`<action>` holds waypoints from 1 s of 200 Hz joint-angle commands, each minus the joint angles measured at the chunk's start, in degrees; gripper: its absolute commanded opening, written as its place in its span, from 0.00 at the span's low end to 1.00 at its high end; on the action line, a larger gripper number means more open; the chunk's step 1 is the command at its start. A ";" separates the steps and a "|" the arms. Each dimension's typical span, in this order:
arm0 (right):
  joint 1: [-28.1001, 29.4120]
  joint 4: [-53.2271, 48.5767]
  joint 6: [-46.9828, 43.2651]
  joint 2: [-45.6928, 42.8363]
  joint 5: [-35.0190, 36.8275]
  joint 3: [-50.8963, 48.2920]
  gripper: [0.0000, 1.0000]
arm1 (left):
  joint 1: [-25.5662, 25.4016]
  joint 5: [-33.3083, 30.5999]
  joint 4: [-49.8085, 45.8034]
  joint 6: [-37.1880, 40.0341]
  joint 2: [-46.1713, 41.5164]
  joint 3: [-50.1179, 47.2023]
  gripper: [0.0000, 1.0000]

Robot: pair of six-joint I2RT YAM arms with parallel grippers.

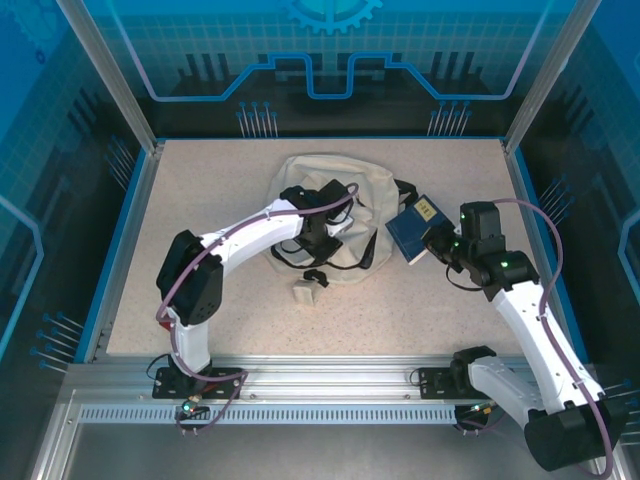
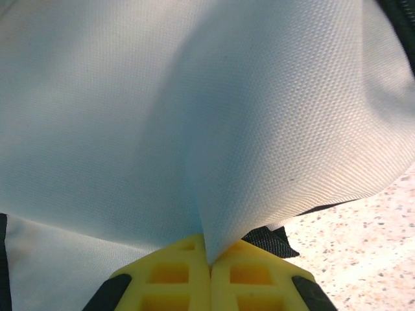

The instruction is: Pack books, pencil case, and school supplies into a backpack

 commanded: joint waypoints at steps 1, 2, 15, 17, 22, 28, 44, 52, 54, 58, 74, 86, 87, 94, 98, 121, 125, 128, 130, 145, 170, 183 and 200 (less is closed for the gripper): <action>-0.69 -0.51 -0.38 -1.63 0.58 -0.27 0.06 | -0.03 7.15 -0.04 0.05 -4.04 3.25 0.02; -0.65 -0.61 -0.37 -1.68 0.65 -0.27 0.06 | 0.02 7.37 0.02 0.00 -4.13 3.33 0.02; -0.70 -1.74 -0.64 -2.07 1.75 0.12 0.06 | -0.01 9.45 1.65 -0.85 -4.90 4.54 0.02; -0.70 -1.94 -0.72 -2.17 1.95 0.22 0.06 | -0.05 9.68 1.98 -1.05 -5.01 4.78 0.02; -0.68 -2.71 -0.85 -2.29 2.73 0.54 0.06 | -0.02 10.29 2.92 -1.72 -5.26 5.32 0.01; -0.68 -3.71 -0.98 -2.47 3.68 0.97 0.06 | -0.03 10.64 4.12 -2.70 -5.52 6.01 0.00; -0.89 -7.09 -1.18 -2.61 6.52 2.33 0.05 | -0.08 10.43 8.43 -6.14 -5.80 7.89 0.00; -1.12 -8.51 -1.40 -2.76 7.36 2.90 0.04 | -0.07 9.80 11.10 -7.85 -5.85 8.64 0.00; -1.16 -8.88 -1.39 -2.74 7.51 3.03 0.04 | -0.08 9.66 11.88 -8.29 -5.82 8.86 0.00; -1.24 -9.36 -1.43 -2.87 7.67 3.22 0.04 | 0.02 9.14 13.16 -9.14 -5.81 9.18 0.00; -1.82 -9.91 -1.93 -3.93 6.32 3.47 0.04 | 0.01 6.49 17.71 -12.05 -5.28 10.90 0.00; -2.16 -9.14 -2.38 -4.98 3.91 3.46 0.04 | 0.03 3.94 20.07 -13.56 -4.62 12.65 0.00; -2.22 -9.06 -2.47 -5.07 3.59 3.44 0.04 | 0.00 3.79 20.23 -13.58 -4.51 12.74 0.00; -2.41 -8.51 -2.72 -5.62 1.73 3.51 0.04 | 0.00 3.13 21.26 -13.86 -4.17 13.84 0.00; -2.57 -8.26 -2.91 -5.89 0.61 3.60 0.04 | 0.01 2.88 21.84 -14.06 -3.92 14.36 0.00; -3.67 -6.85 -3.27 -6.74 -7.12 4.13 0.04 | -0.01 1.12 25.21 -15.58 -3.43 16.52 0.00; -3.79 -6.56 -3.28 -6.74 -8.72 4.13 0.05 | -0.01 1.06 25.64 -15.65 -3.22 16.93 0.00; -3.86 -6.38 -3.14 -6.71 -10.01 4.13 0.05 | -0.03 0.96 25.86 -15.74 -3.18 17.27 0.00; -3.86 -6.24 -3.10 -6.62 -10.66 4.19 0.05 | -0.01 0.83 26.05 -15.89 -3.11 17.47 0.00; -3.86 -4.55 -1.94 -5.99 -16.78 3.58 0.05 | -0.02 0.98 27.43 -16.54 -2.74 18.47 0.00; -3.38 -0.85 0.39 -4.90 -24.40 1.80 0.04 | -0.03 1.19 27.64 -17.42 -1.67 19.91 0.00; -2.54 1.54 0.84 -4.26 -26.44 0.90 0.05 | -0.09 1.46 27.26 -17.64 -1.15 20.29 0.00; -1.43 4.04 1.91 -2.26 -27.57 -0.10 0.05 | -0.08 1.69 27.15 -17.90 -0.97 20.18 0.00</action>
